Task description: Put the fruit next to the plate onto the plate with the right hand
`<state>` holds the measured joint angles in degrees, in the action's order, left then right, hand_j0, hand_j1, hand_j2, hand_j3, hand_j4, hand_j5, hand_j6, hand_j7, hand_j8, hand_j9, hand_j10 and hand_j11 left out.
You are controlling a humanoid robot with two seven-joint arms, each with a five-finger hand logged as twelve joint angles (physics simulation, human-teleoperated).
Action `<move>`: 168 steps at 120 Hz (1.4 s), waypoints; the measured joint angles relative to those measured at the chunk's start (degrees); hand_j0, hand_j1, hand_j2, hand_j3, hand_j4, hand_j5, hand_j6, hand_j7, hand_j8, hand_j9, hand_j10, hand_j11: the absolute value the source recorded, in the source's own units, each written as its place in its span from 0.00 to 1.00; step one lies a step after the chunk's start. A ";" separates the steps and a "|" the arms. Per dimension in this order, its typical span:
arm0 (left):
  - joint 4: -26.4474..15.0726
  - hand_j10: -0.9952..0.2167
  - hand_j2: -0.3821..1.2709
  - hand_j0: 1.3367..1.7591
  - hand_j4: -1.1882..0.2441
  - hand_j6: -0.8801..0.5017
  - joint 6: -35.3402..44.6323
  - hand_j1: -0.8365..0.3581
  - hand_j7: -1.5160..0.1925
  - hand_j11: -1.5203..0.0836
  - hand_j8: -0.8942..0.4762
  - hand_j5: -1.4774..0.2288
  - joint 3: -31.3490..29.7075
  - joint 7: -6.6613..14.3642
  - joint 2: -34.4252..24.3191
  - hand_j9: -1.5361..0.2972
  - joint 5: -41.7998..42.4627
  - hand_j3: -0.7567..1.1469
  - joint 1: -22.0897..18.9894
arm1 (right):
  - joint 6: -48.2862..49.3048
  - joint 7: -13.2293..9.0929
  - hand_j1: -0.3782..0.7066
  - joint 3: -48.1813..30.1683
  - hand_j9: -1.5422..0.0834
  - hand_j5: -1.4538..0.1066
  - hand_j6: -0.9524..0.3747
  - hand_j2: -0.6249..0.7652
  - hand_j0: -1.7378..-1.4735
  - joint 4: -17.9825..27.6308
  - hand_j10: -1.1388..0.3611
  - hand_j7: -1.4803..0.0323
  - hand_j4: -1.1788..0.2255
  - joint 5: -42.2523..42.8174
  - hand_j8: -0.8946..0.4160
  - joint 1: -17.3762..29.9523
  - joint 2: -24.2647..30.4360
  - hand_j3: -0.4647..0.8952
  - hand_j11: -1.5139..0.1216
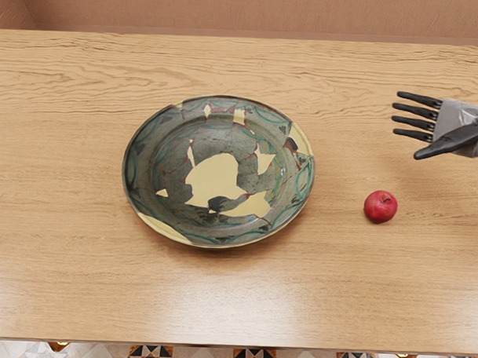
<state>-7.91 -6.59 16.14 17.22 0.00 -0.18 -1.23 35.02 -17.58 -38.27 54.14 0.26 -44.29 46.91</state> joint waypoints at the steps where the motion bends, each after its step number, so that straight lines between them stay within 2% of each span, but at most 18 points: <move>1: 0.00 0.81 0.23 0.76 0.82 0.63 0.00 0.98 0.88 0.94 0.64 0.86 0.00 0.00 0.00 0.83 0.00 0.40 0.00 | 0.00 0.00 0.03 -0.02 0.95 0.93 0.72 0.45 0.30 0.01 0.76 0.98 0.84 0.00 0.68 0.01 0.01 0.34 0.93; 26: 0.00 0.81 0.23 0.76 0.82 0.63 0.00 0.98 0.88 0.94 0.64 0.86 0.00 0.00 0.00 0.83 0.00 0.40 0.00 | 0.00 0.00 0.03 -0.74 0.95 0.93 0.72 0.45 0.30 0.11 0.76 0.98 0.84 -0.31 0.68 -0.69 -0.58 0.34 0.93; 34: 0.00 0.81 0.23 0.76 0.82 0.63 0.00 0.98 0.88 0.94 0.64 0.86 0.01 0.00 0.00 0.83 0.01 0.40 0.00 | 0.00 -0.11 0.03 -1.00 0.95 0.93 0.72 0.45 0.30 1.68 0.76 0.98 0.84 -0.04 0.68 -1.11 -0.44 0.34 0.93; 53: 0.00 0.81 0.23 0.76 0.82 0.63 0.00 0.98 0.88 0.94 0.64 0.86 0.00 0.00 0.00 0.83 0.00 0.40 0.00 | 0.00 -5.73 0.03 -2.47 0.95 0.93 0.72 0.45 0.30 14.67 0.76 0.98 0.84 1.86 0.68 -3.59 5.85 0.34 0.93; 73: 0.00 0.81 0.23 0.76 0.82 0.63 0.00 0.98 0.88 0.94 0.64 0.86 0.00 0.00 0.00 0.83 0.00 0.40 0.00 | 0.01 -7.54 0.03 -3.69 0.94 0.93 0.71 0.45 0.30 28.60 0.75 0.97 0.83 8.14 0.68 -4.39 13.12 0.34 0.92; 89: 0.00 0.81 0.23 0.76 0.82 0.63 0.00 0.98 0.88 0.94 0.64 0.86 0.02 0.00 0.00 0.83 0.00 0.40 0.00 | -1.66 -8.39 0.06 -3.38 0.93 0.91 0.69 0.45 0.30 37.14 0.74 0.95 0.82 15.19 0.66 -4.40 16.37 0.34 0.90; 102: 0.00 0.81 0.23 0.76 0.82 0.63 0.00 0.98 0.88 0.94 0.64 0.86 0.01 0.00 0.00 0.83 0.00 0.40 0.00 | -9.60 -12.41 0.10 -2.86 0.90 0.88 0.67 0.44 0.30 42.33 0.71 0.92 0.79 21.37 0.63 -4.29 17.30 0.34 0.87; 114: 0.00 0.81 0.23 0.76 0.82 0.63 0.00 0.98 0.88 0.94 0.64 0.86 0.01 0.00 0.00 0.83 0.00 0.40 0.00 | -16.89 -14.96 0.16 -0.47 0.85 0.83 0.62 0.43 0.30 44.51 0.68 0.88 0.75 25.98 0.59 -4.20 16.79 0.34 0.83; 126: 0.00 0.81 0.23 0.76 0.82 0.63 0.00 0.98 0.88 0.94 0.64 0.86 0.00 0.00 0.00 0.83 0.00 0.40 0.00 | -24.86 -16.48 0.20 2.83 0.82 0.80 0.60 0.43 0.30 45.34 0.65 0.84 0.73 32.59 0.56 -4.16 13.09 0.34 0.80; 147: 0.00 0.81 0.23 0.76 0.82 0.63 0.00 0.98 0.88 0.94 0.64 0.86 0.00 0.00 0.00 0.83 0.01 0.40 0.00 | -31.71 -17.24 0.24 6.79 0.80 0.77 0.57 0.42 0.30 45.76 0.63 0.81 0.70 46.80 0.53 -4.43 5.67 0.34 0.77; 168: 0.00 0.81 0.23 0.76 0.82 0.63 0.00 0.98 0.88 0.94 0.64 0.86 0.00 0.00 0.00 0.83 0.00 0.40 0.00 | -33.04 -17.39 0.28 12.53 0.76 0.74 0.54 0.42 0.30 45.83 0.60 0.78 0.67 51.54 0.50 -4.69 3.82 0.34 0.74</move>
<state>-7.91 -6.59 16.14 17.22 0.00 -0.18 -1.23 1.98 -34.97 -25.74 99.97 51.80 -48.98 50.72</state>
